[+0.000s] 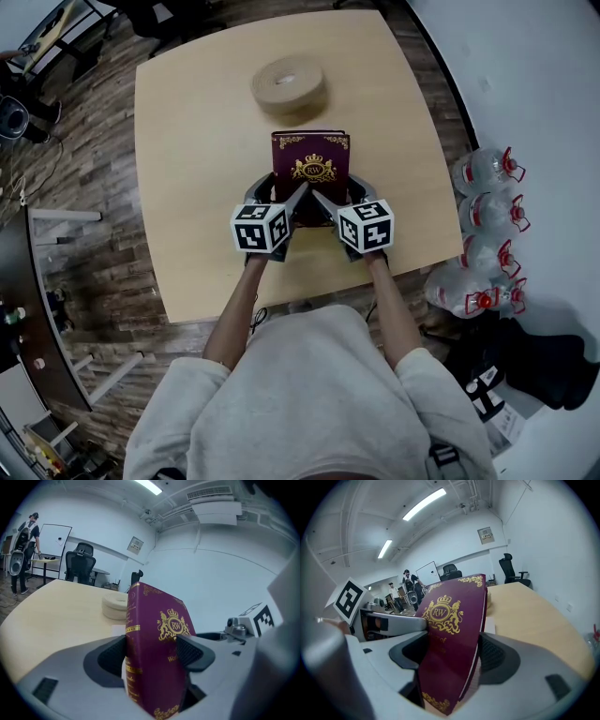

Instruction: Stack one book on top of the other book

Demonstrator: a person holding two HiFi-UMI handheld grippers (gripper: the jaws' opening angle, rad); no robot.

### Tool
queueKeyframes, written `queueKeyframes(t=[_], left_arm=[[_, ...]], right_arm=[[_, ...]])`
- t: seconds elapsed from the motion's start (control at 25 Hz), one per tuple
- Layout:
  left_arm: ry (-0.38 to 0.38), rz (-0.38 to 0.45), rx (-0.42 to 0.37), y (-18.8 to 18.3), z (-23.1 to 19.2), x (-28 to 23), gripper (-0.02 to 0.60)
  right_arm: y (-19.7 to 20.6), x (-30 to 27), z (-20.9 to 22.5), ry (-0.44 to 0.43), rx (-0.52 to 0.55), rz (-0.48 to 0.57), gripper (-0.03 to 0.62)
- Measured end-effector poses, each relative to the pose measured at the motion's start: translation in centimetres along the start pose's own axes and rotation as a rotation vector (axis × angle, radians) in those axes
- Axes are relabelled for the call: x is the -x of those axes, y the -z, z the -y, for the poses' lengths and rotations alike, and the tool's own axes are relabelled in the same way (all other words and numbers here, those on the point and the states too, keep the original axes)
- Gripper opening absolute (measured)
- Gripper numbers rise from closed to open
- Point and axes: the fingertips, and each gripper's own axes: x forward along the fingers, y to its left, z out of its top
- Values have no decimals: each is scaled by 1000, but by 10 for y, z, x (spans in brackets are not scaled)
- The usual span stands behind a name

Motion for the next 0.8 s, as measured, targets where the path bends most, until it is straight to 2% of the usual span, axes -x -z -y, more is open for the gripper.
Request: queueKeyframes(t=[0.8], left_arm=[[-14,-79,61,24,-16,-33,348]], right_arm=[[22,-26,25,-10,-50,-85,334]])
